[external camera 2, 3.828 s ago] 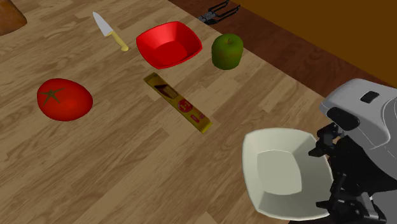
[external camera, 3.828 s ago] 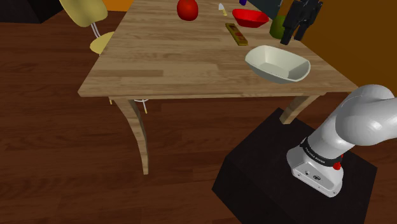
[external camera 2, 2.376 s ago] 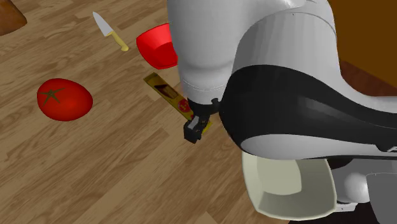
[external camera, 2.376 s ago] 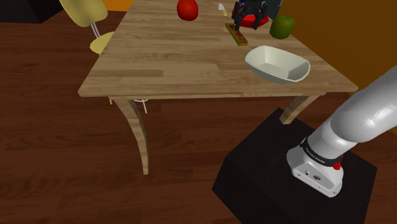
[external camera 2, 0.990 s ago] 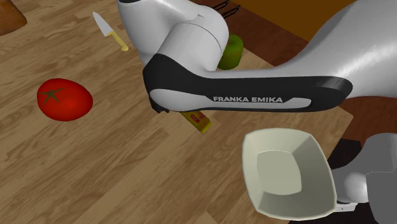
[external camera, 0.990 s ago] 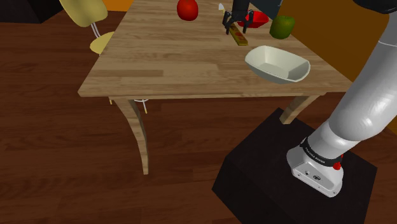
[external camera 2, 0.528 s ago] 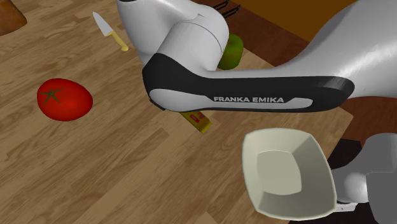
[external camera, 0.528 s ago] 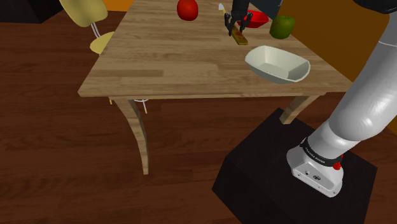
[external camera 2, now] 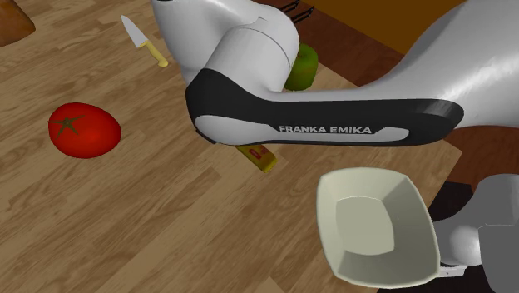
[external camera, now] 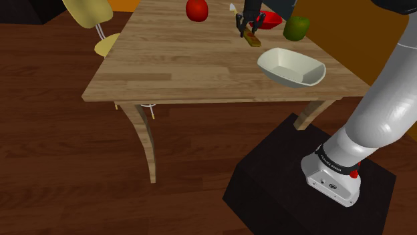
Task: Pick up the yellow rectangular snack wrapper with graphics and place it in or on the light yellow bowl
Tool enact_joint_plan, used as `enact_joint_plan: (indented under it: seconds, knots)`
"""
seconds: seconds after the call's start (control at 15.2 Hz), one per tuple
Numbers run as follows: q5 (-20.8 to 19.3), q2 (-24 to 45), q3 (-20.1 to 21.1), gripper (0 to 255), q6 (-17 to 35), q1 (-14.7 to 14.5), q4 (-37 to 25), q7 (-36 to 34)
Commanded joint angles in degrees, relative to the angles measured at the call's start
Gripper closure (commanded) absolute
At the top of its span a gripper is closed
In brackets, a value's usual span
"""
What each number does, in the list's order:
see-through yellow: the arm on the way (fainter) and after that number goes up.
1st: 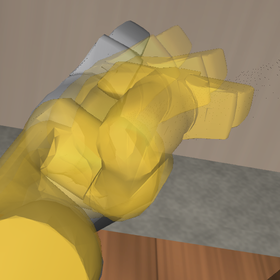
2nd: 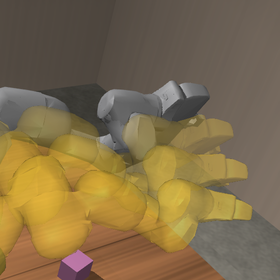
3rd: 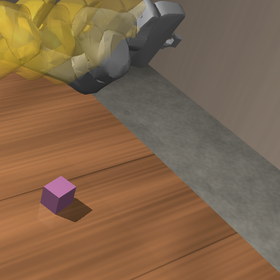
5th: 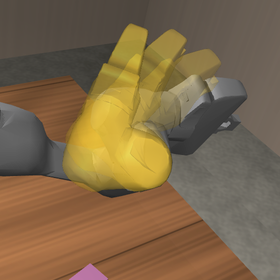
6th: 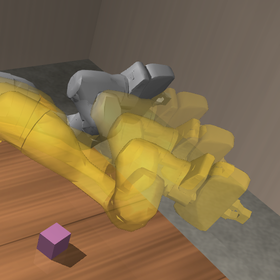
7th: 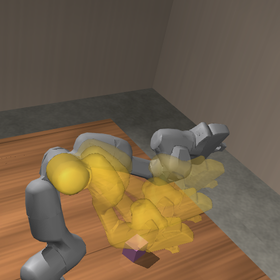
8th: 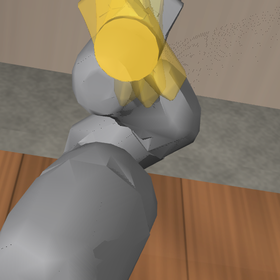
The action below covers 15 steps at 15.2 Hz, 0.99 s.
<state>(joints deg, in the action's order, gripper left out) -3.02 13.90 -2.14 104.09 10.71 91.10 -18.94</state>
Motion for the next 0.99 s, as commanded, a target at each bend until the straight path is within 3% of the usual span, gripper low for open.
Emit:
enact_joint_plan:
  seconds: [0.0, 0.92]
  knots:
    - [-0.03, -0.05, -0.05, 255, -1.13, 0.04, -0.93, 0.06]
    - [0.09, 0.96, -0.05, 255, -12.34, 0.05, -13.16, 0.66]
